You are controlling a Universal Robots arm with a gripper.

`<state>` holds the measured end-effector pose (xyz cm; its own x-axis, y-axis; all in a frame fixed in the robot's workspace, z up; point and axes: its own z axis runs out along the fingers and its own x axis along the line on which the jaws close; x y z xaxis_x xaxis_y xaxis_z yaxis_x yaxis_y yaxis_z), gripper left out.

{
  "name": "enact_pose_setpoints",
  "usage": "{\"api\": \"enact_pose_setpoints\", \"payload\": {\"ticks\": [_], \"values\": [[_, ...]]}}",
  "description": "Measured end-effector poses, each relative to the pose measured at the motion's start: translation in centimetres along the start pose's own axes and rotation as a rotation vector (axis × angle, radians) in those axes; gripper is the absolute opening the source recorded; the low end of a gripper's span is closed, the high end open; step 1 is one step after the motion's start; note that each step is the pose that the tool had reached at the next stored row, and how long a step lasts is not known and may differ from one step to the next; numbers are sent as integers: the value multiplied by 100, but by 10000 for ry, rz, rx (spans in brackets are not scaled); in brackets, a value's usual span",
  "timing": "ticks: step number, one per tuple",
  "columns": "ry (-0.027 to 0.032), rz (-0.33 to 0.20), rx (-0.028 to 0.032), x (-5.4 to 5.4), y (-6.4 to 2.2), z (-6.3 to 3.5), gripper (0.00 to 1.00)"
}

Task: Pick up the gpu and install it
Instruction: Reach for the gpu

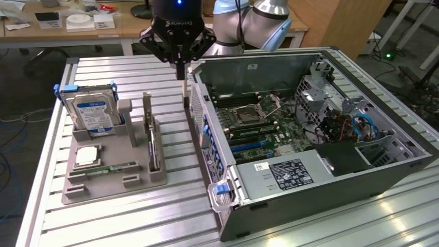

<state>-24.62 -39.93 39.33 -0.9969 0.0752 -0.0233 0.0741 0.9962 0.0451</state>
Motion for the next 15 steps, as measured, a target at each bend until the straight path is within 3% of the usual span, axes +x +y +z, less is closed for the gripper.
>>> {"api": "enact_pose_setpoints", "payload": {"ticks": [15], "values": [[1,-25,-1,237,-24,-7,11]]}}
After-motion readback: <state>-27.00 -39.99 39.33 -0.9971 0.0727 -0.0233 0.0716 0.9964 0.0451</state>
